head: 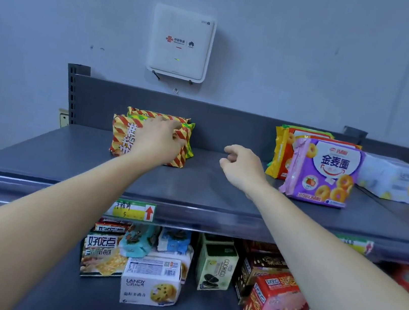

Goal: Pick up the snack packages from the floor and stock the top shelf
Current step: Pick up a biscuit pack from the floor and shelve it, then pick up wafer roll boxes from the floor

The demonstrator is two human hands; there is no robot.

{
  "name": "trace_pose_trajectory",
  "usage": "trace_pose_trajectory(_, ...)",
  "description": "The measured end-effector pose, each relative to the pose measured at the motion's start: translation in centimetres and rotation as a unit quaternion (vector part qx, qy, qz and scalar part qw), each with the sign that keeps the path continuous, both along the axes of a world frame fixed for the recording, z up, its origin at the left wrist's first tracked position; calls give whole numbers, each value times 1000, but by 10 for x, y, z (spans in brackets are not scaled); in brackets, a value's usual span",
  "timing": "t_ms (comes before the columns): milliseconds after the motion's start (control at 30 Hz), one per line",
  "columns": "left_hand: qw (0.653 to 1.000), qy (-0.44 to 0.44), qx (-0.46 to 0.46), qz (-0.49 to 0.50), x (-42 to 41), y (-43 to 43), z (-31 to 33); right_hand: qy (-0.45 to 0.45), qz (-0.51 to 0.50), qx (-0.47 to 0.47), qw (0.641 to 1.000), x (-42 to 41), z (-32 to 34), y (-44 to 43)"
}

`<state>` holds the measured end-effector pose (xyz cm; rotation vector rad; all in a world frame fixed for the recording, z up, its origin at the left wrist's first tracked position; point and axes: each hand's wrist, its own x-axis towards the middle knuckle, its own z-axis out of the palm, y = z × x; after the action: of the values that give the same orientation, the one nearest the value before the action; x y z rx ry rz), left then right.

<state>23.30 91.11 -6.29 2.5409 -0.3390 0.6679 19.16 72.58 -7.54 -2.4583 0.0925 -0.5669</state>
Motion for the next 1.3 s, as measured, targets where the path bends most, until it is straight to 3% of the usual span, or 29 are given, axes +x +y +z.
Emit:
trace_pose_trajectory(300, 984, -9, 37, -174, -42, -92, -5, -43, -111, -95, 988, -83, -2, -75)
trace_pose_trajectory(700, 938, -41, 102, -328, -170, -266, -15, 22, -300, -141, 943, -274, -21, -223)
trace_pose_trajectory(1300, 811, -46, 151, -564, -437, -513, -87, 121, -525, -83, 838, -610, -93, -393)
